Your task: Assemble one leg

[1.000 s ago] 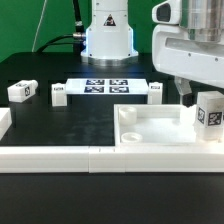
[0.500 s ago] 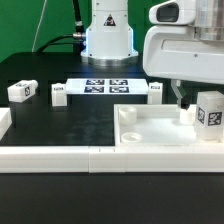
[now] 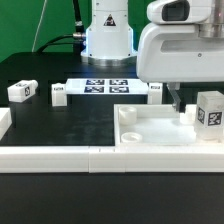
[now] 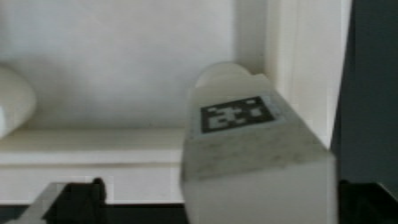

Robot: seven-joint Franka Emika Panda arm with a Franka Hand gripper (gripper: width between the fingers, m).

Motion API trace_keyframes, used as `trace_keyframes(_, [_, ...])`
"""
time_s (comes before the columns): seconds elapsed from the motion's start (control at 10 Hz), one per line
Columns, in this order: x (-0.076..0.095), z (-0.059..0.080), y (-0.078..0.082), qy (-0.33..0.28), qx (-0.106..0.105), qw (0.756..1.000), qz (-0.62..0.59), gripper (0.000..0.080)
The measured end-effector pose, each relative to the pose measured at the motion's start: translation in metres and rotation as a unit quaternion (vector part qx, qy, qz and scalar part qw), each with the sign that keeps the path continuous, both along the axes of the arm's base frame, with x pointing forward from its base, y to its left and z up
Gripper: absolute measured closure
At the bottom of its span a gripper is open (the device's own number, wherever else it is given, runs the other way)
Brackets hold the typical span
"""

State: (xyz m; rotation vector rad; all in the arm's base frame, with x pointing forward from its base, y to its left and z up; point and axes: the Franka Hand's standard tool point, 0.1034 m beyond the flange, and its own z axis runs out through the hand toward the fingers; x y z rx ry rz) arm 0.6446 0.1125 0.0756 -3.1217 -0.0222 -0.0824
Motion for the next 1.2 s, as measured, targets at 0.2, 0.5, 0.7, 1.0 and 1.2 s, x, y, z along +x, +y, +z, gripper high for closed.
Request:
trace_keyframes(0.2, [0.0, 0.0, 0.0002, 0.0, 0.0, 1.0, -0.004, 0.041])
trace_keyframes(0.5, [-0.0002, -0.0002, 0.0, 0.001, 0.001, 1.0, -0.018, 0.0509])
trace_keyframes(0.7, [-0.0006, -0.0004, 0.0002, 0.002, 0.002, 1.0, -0.027, 0.0509])
trace_keyframes(1.0, [-0.0038, -0.0018, 0.0036, 0.013, 0.016, 0.976, -0.217, 0.0509])
trace_keyframes(1.2, [-0.0053, -0.0024, 0.003, 0.02, 0.021, 0.94, -0.339, 0.0509])
